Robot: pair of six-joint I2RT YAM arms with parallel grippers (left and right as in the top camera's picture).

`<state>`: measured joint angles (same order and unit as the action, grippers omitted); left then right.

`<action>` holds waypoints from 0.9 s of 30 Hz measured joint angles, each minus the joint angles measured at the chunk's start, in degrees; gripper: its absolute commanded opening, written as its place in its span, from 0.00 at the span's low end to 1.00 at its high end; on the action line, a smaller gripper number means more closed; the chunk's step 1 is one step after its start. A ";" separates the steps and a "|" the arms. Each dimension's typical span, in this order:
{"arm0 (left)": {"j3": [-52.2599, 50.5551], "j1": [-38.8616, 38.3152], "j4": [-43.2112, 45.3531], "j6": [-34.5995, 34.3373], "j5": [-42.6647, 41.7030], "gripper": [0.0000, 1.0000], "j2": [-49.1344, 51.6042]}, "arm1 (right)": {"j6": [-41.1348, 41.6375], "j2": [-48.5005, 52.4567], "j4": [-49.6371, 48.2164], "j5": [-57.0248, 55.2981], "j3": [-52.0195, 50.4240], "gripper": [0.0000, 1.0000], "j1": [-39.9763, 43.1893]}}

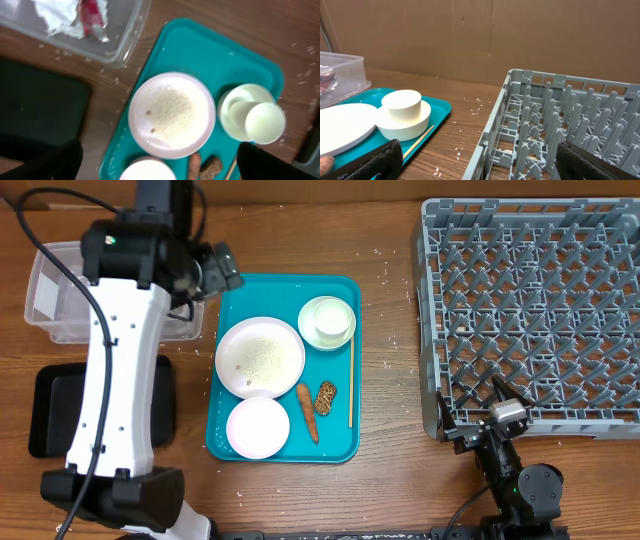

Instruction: Sort waste into correct bins and load items into the dishwasher

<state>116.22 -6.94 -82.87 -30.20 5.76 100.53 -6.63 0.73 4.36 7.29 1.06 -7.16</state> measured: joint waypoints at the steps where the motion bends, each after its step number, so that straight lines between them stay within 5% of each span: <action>1: -0.55 -1.75 -1.25 -1.29 2.08 1.00 -0.35 | -0.04 0.00 0.04 -0.02 0.00 1.00 0.00; 12: -20.68 -21.66 -0.07 -9.97 10.75 1.00 -16.37 | -0.02 0.00 0.04 -0.02 0.00 1.00 0.00; 20: -39.21 -24.98 10.32 -10.95 3.02 0.99 -18.32 | 0.00 0.00 0.04 -0.02 0.00 1.00 0.00; 27: -55.19 -25.24 22.82 -11.04 -3.56 0.86 -17.90 | 0.00 0.00 0.02 -0.02 0.00 1.00 0.00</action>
<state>61.04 -32.18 -60.05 -41.23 2.20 82.63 -6.63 0.73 4.38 7.27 1.06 -7.16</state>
